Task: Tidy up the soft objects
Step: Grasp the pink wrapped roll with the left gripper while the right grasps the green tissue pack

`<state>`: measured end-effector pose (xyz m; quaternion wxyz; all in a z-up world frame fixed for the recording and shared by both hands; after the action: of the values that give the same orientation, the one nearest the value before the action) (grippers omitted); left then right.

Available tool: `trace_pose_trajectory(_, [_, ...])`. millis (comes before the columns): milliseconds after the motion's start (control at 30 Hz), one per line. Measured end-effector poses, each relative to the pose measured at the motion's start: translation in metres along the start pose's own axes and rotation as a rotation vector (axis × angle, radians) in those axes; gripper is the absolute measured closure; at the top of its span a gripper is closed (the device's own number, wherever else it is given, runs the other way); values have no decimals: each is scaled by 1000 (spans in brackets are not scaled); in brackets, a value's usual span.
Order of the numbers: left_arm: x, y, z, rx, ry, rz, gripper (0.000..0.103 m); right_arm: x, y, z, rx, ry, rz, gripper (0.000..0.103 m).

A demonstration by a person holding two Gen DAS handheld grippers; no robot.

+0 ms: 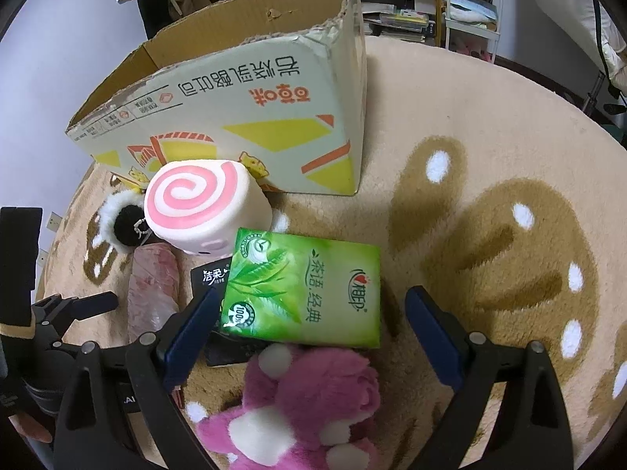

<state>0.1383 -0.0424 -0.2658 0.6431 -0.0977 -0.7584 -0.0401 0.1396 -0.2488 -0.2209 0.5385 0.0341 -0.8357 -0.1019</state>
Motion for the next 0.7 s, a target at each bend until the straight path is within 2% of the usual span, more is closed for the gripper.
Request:
trace_pose_trajectory(167, [0, -1, 3, -6, 0, -9, 3, -2, -2, 1, 1, 8, 15, 8])
trace_pose_trajectory(500, [-1, -5, 4, -9, -2, -13, 4, -1, -2, 4, 1, 9, 21, 9])
trace_pose_trajectory(567, [-1, -5, 4, -12, -5, -5, 10, -1, -1, 3, 2, 9, 25, 10])
trace_pose_trajectory(633, [2, -10, 6, -17, -7, 3, 13, 0, 0, 3, 3, 9, 26, 18])
trace_pose_trajectory(700, [3, -13, 5, -22, -11, 8, 18, -1, -1, 4, 1, 16, 27, 20])
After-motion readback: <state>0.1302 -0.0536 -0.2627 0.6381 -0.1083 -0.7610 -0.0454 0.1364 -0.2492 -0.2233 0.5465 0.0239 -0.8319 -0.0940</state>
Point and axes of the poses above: each gripper's, at about its wrist camera, not at the fingertips, and x roughly against the way its jaws point, y to its left, z to its underside, the point moved 8 cm from there along -x, roughly the way its jaws point, and after that the axes turned 3 degrees about z, right-handed, at the moved point
